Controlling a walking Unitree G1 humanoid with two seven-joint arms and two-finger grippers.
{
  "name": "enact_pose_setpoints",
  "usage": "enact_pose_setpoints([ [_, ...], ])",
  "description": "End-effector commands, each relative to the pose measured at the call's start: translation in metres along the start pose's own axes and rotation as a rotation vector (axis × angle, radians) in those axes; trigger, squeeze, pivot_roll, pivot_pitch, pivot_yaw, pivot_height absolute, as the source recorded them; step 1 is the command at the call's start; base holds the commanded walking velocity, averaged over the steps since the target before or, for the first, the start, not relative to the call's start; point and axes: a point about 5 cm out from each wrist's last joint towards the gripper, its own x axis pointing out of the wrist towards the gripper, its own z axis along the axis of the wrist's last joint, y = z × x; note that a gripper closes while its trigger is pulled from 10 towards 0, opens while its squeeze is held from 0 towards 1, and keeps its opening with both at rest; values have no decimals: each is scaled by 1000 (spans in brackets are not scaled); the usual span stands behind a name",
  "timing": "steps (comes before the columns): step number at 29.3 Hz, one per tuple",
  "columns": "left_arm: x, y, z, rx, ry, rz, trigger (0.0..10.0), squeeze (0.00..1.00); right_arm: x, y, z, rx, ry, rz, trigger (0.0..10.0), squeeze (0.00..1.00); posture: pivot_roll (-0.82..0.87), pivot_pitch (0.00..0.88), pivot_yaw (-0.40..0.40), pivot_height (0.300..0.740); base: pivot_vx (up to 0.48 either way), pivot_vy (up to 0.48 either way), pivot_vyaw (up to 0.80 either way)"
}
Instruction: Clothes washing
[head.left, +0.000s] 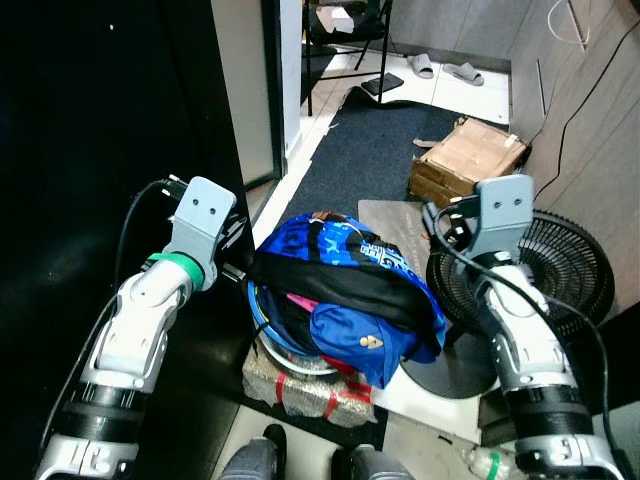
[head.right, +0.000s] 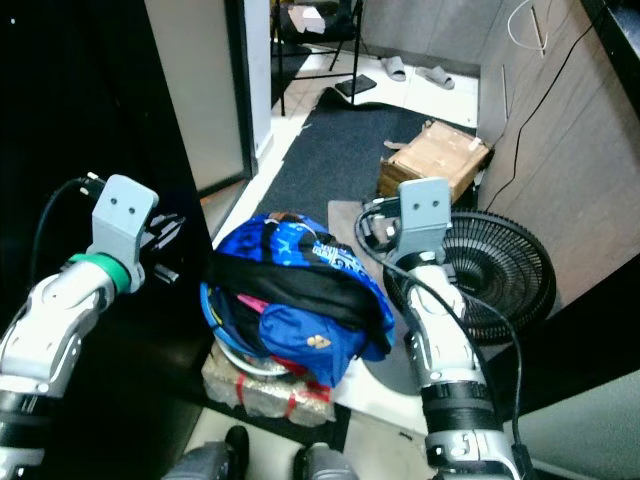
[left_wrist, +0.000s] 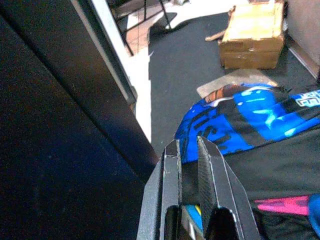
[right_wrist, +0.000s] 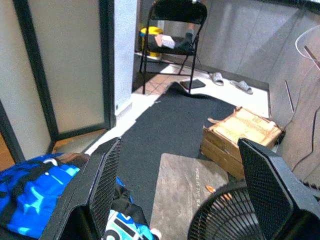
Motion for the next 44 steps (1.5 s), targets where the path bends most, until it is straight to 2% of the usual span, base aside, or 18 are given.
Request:
enact_pose_setpoints([
  [1, -1, 6, -13, 6, 48, 24, 10000, 0, 2, -1, -1, 3, 3, -3, 10000, 0, -33, 150, 58, 740, 0, 0, 0],
  [4, 9, 4, -25, 16, 87, 76, 10000, 0, 2, 4, -10, 18, 36, 22, 10000, 0, -31, 194, 65, 740, 0, 0, 0],
  [8, 14, 7, -26, -8, 92, 141, 10000, 0, -1, 15, -16, 45, 61, 72, 10000, 0, -37, 229, 72, 740, 0, 0, 0],
  [10, 16, 11, -23, -47, 82, 193, 10000, 0, -2, 24, -24, 71, 97, 127, 10000, 0, -33, 278, 73, 740, 0, 0, 0],
  [16, 17, 12, -21, -66, 77, 210, 10000, 0, -3, 28, -28, 79, 117, 146, 10000, 0, -33, 278, 73, 740, 0, 0, 0],
  [17, 13, 15, -18, -101, 67, 257, 10000, 0, -9, 32, -42, 85, 174, 177, 10000, 0, -23, 359, 71, 740, 0, 0, 0],
  [22, 11, 16, -18, -108, 66, 270, 10000, 0, -11, 33, -45, 85, 190, 183, 10000, 0, -23, 359, 71, 740, 0, 0, 0],
  [23, 7, 18, -18, -112, 66, 289, 10000, 0, -12, 34, -48, 88, 202, 196, 10000, 0, -15, 412, 71, 740, 0, 0, 0],
  [24, 3, 19, -19, -113, 69, 304, 10000, 0, -11, 33, -50, 90, 209, 204, 10000, 0, -11, 427, 71, 740, 0, 0, 0],
  [28, -1, 21, -20, -115, 69, 336, 10000, 0, -8, 32, -55, 98, 230, 222, 10000, 0, -4, 442, 71, 740, 0, 0, 0],
  [30, -2, 22, -21, -117, 71, 352, 10000, 0, -6, 35, -57, 99, 239, 258, 10000, 0, 1, 449, 70, 740, 0, 0, 0],
  [32, -4, 24, -20, -119, 73, 365, 10000, 0, -7, 44, -57, 121, 247, 348, 10000, 0, 7, 455, 70, 740, 0, 0, 0],
  [33, -4, 24, -20, -119, 73, 365, 10000, 0, -7, 44, -57, 121, 247, 348, 10000, 0, 7, 455, 70, 740, 0, 0, 0],
  [35, -6, 25, -20, -119, 75, 376, 10000, 0, -13, 55, -60, 142, 267, 475, 10000, 0, 12, 458, 70, 740, 0, 0, 0],
  [38, -9, 27, -21, -121, 83, 387, 10000, 0, -27, 67, -75, 72, 331, 609, 10000, 0, 17, 458, 69, 740, 0, 0, 0],
  [39, -9, 27, -21, -121, 83, 387, 10000, 0, -27, 67, -75, 72, 331, 609, 10000, 0, 17, 458, 69, 740, 0, 0, 0],
  [42, -12, 28, -22, -122, 89, 396, 10000, 0, -39, 69, -91, -53, 378, 649, 10000, 0, 22, 450, 68, 740, 0, 0, 0],
  [44, -13, 28, -22, -122, 91, 398, 10000, 0, -41, 68, -95, -62, 392, 639, 10000, 0, 22, 447, 69, 740, 0, 0, 0],
])
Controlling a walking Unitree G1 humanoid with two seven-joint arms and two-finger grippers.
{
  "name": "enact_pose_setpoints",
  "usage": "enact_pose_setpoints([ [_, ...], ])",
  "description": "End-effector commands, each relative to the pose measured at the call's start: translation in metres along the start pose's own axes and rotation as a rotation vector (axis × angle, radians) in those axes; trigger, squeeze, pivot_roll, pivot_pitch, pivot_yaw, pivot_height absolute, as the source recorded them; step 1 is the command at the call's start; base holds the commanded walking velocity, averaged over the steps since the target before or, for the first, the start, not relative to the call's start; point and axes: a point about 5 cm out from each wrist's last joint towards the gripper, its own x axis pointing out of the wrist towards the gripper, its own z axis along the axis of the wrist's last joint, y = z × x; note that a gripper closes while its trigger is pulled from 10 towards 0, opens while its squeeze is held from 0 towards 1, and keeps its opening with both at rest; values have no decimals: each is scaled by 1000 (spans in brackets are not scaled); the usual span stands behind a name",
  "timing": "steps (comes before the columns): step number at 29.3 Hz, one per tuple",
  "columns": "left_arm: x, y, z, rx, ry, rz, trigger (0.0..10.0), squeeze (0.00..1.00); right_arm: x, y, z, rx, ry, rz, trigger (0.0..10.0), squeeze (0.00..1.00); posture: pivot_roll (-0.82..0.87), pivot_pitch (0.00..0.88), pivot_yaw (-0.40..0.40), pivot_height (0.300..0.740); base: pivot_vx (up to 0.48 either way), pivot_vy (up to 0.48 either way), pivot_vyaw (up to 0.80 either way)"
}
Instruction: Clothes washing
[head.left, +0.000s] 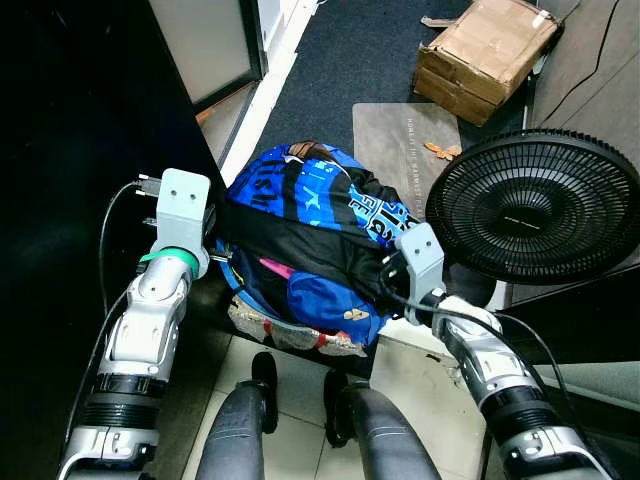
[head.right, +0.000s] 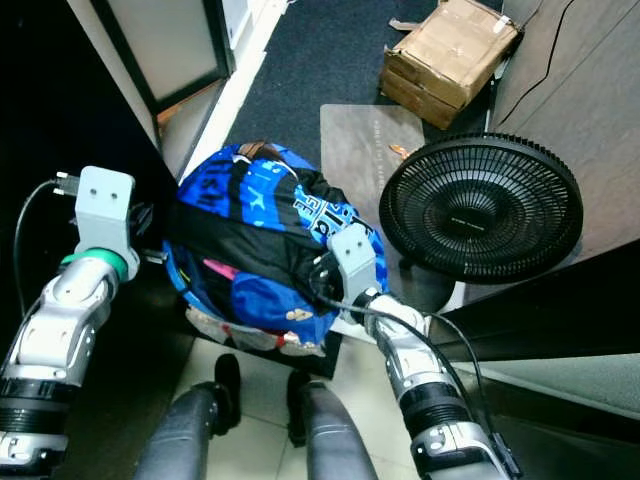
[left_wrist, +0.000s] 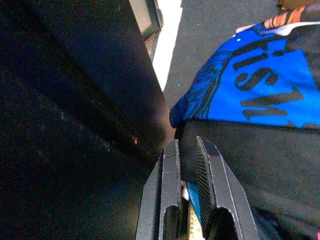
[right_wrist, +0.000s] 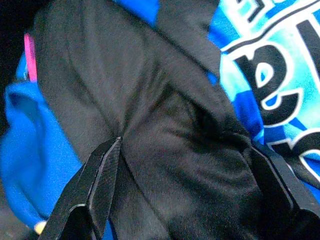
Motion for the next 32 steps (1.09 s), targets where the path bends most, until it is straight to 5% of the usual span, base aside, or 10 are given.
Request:
enact_pose_setpoints([
  [1, -7, 20, -17, -10, 71, 86, 10000, 0, -7, 13, -33, 29, 126, 24, 10000, 0, 22, 447, 69, 740, 0, 0, 0],
  [4, -7, 21, -16, -9, 72, 89, 10000, 0, -8, 12, -41, 85, 156, -8, 10000, 0, 21, 436, 69, 740, 0, 0, 0],
  [5, -7, 21, -16, -8, 72, 91, 10000, 0, -9, 11, -44, 109, 165, -25, 4392, 0, 22, 433, 70, 740, 0, 0, 0],
  [6, -7, 21, -16, -8, 72, 91, 10000, 0, -9, 11, -44, 109, 165, -25, 4392, 0, 22, 433, 70, 740, 0, 0, 0],
  [7, -7, 22, -15, -8, 73, 94, 10000, 0, -10, 9, -46, 133, 171, -48, 0, 0, 24, 428, 70, 740, 0, 0, 0],
  [19, -7, 24, -15, -8, 75, 107, 10000, 0, -9, -16, -28, 311, 12, -228, 0, 0, 24, 415, 69, 740, 0, 0, 0],
  [23, -8, 25, -16, -8, 77, 111, 10000, 0, -9, -28, -20, 415, -62, -298, 0, 0, 24, 414, 68, 740, 0, 0, 0],
  [27, -9, 26, -16, -9, 82, 123, 10000, 0, -14, -51, -5, 651, -220, -403, 0, 0, 27, 416, 71, 740, 0, 0, 0],
  [32, -8, 27, -17, -9, 85, 128, 10000, 0, -16, -63, 12, 689, -324, -435, 0, 0, 29, 414, 73, 740, 0, 0, 0],
])
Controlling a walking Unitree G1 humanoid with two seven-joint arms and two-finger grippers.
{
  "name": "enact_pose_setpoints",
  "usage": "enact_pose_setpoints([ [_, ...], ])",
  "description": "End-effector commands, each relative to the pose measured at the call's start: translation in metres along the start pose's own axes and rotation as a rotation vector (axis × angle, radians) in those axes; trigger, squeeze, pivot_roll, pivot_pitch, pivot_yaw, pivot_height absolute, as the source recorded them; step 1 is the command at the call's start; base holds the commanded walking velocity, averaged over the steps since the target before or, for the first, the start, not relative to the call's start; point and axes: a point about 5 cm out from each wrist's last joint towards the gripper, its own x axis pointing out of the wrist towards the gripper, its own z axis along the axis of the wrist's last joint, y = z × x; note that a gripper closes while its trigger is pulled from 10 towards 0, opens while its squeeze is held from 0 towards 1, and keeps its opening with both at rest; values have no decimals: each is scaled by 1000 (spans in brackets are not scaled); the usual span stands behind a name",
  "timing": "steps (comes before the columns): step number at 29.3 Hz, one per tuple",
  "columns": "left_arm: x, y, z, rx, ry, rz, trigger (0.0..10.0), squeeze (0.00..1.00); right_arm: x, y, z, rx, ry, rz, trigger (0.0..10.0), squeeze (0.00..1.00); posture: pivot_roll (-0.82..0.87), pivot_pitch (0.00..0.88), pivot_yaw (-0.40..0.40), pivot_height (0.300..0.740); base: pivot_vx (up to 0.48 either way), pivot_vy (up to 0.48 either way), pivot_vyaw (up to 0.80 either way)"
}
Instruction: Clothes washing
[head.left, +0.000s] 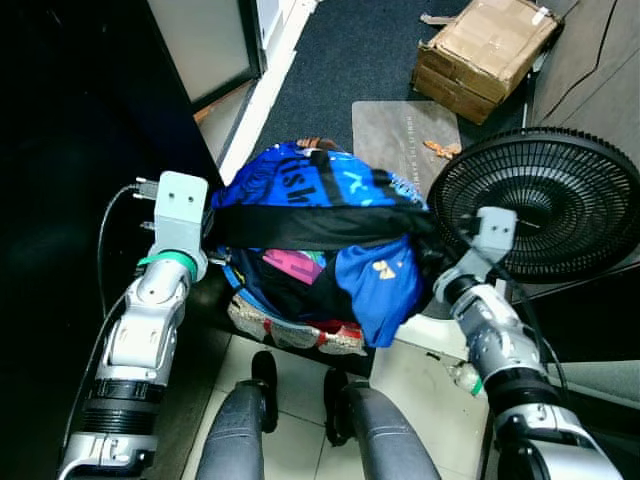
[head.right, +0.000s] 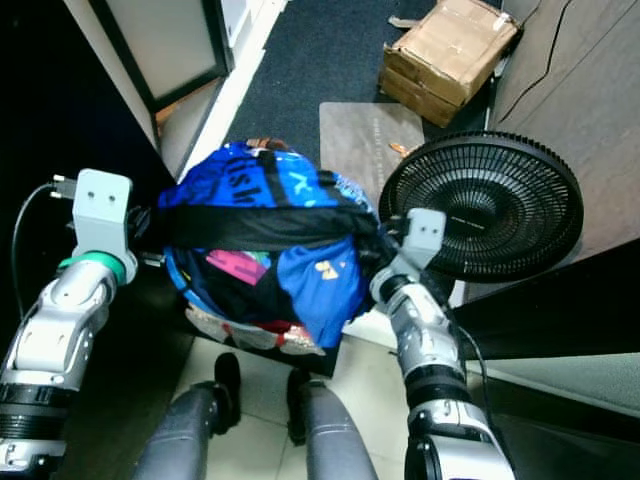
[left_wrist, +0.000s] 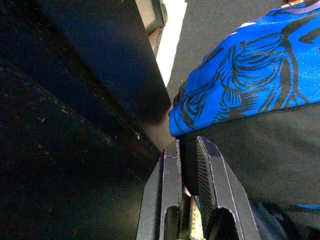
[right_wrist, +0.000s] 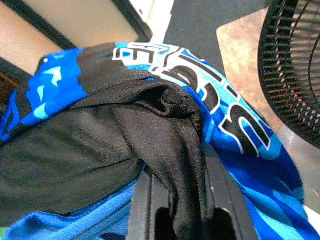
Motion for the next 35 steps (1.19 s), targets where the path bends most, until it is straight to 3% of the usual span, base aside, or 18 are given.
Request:
enact_pose_setpoints([
  [1, -6, 26, -17, -7, 75, 108, 10000, 0, -4, -6, 1, 42, -24, -33, 0, 0, 29, 414, 73, 740, 0, 0, 0],
  [3, -5, 26, -17, -8, 76, 110, 10000, 0, -1, -3, 11, 54, -67, -22, 0, 0, 29, 411, 75, 740, 0, 0, 0],
  [4, -5, 26, -17, -8, 76, 112, 10000, 0, 3, 2, 26, 65, -129, -2, 0, 0, 28, 405, 76, 740, 0, 0, 0],
  [6, -5, 26, -17, -8, 76, 112, 10000, 0, 3, 2, 26, 65, -129, -2, 0, 0, 28, 405, 76, 740, 0, 0, 0],
  [8, -2, 26, -17, -10, 74, 117, 10000, 0, 10, 21, 69, 78, -280, 84, 0, 0, 25, 382, 76, 740, 0, 0, 0],
  [11, -2, 26, -17, -10, 74, 117, 10000, 0, 10, 21, 69, 78, -280, 84, 0, 0, 25, 382, 76, 740, 0, 0, 0],
  [12, -1, 26, -16, -13, 72, 119, 10000, 0, 11, 35, 92, 72, -356, 148, 0, 0, 19, 365, 75, 740, 0, 0, 0],
  [15, -1, 26, -16, -13, 72, 119, 10000, 0, 11, 35, 92, 72, -356, 148, 0, 0, 19, 365, 75, 740, 0, 0, 0],
  [17, -1, 25, -7, -27, 35, 102, 10000, 0, 6, 69, 130, 0, -481, 281, 0, 0, 23, 302, 79, 740, 0, 0, 0],
  [19, -8, 23, 20, -58, -64, 36, 10000, 0, -2, 92, 150, -82, -568, 354, 0, 0, 42, 244, 87, 740, 0, 0, 0],
  [20, -8, 23, 20, -58, -64, 36, 10000, 0, -2, 92, 150, -82, -568, 354, 0, 0, 42, 244, 87, 740, 0, 0, 0],
  [21, -13, 22, 34, -73, -113, -8, 10000, 0, -6, 99, 154, -104, -594, 367, 0, 0, 45, 237, 88, 740, 0, 0, 0],
  [23, -13, 22, 34, -73, -113, -8, 10000, 0, -6, 99, 154, -104, -594, 367, 0, 0, 45, 237, 88, 740, 0, 0, 0],
  [24, -20, 19, 49, -87, -166, -69, 10000, 0, -9, 105, 158, -154, -618, 366, 0, 0, 57, 208, 92, 740, 0, 0, 0],
  [25, -20, 19, 49, -87, -166, -69, 10000, 0, -9, 105, 158, -154, -618, 366, 0, 0, 57, 208, 92, 740, 0, 0, 0],
  [28, -38, 5, 79, -124, -260, -224, 10000, 0, -16, 119, 153, -200, -668, 335, 0, 0, 86, 131, 113, 740, 0, 0, 0],
  [35, -41, -6, 85, -134, -273, -286, 10000, 0, -25, 135, 137, -167, -701, 247, 0, 0, 92, 36, 153, 740, 0, 0, 0],
])
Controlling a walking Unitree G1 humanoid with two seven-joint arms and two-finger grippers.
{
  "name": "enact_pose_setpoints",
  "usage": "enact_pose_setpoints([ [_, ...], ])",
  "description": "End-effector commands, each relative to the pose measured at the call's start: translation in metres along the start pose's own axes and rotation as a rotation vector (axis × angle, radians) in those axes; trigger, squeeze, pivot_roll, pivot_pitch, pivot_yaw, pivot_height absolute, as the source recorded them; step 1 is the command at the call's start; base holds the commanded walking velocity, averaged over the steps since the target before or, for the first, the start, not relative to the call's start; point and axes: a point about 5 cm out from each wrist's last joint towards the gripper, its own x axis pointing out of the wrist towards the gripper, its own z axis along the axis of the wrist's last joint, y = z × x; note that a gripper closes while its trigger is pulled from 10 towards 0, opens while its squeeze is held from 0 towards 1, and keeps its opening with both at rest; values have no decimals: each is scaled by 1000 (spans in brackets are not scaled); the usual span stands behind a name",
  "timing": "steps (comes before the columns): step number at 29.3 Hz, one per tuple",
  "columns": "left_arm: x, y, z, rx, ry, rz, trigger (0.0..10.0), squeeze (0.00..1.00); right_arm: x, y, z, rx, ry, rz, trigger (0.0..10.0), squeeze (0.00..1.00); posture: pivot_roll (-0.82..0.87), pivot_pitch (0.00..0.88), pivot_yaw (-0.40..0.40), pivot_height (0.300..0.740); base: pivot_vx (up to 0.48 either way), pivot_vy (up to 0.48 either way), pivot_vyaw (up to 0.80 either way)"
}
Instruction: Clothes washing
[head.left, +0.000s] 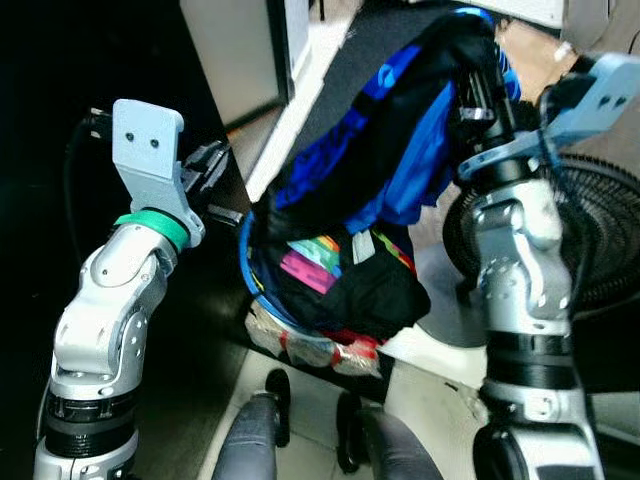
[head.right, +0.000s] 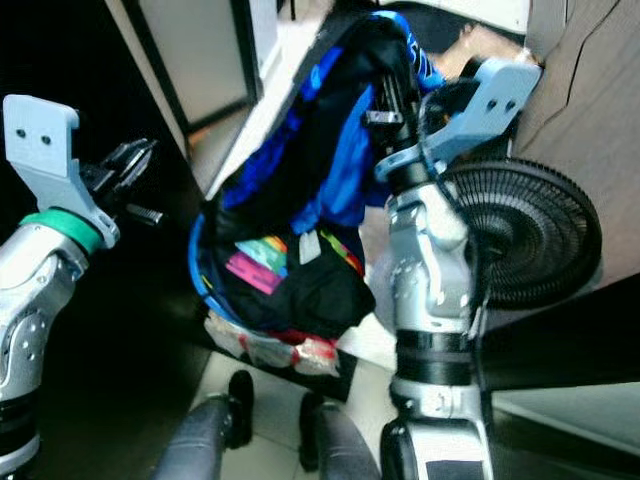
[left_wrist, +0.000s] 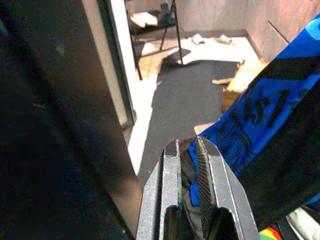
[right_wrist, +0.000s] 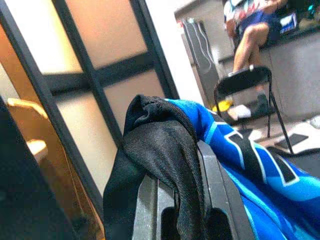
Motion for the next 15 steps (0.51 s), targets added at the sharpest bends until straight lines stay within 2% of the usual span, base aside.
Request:
enact_pose_setpoints([
  [1, -1, -1, -7, -3, 33, -11, 10000, 0, -1, 8, 9, -17, -66, 2, 0, 0, 92, 36, 153, 740, 0, 0, 0],
  [4, 2, -2, -8, -3, 37, -21, 10000, 0, -3, 17, 7, -33, -65, 2, 0, 0, 91, 19, 158, 740, 0, 0, 0],
  [5, 4, -4, -8, -1, 36, -29, 10000, 0, -5, 25, 6, -59, -63, 23, 3255, 0, 87, 5, 159, 740, 0, 0, 0],
  [6, 5, -5, -7, -2, 33, -35, 10000, 0, -7, 32, 5, -86, -59, 48, 10000, 0, 85, 0, 158, 740, 0, 0, 0],
  [10, 5, -9, -5, -13, 40, -54, 10000, 0, -14, 41, -2, -157, -30, 86, 10000, 0, 80, 0, 152, 740, 0, 0, 0],
  [15, 2, -13, -5, -6, 41, -67, 10000, 0, -24, 39, -11, -157, 17, 61, 10000, 0, 74, 0, 140, 740, 0, 0, 0],
])
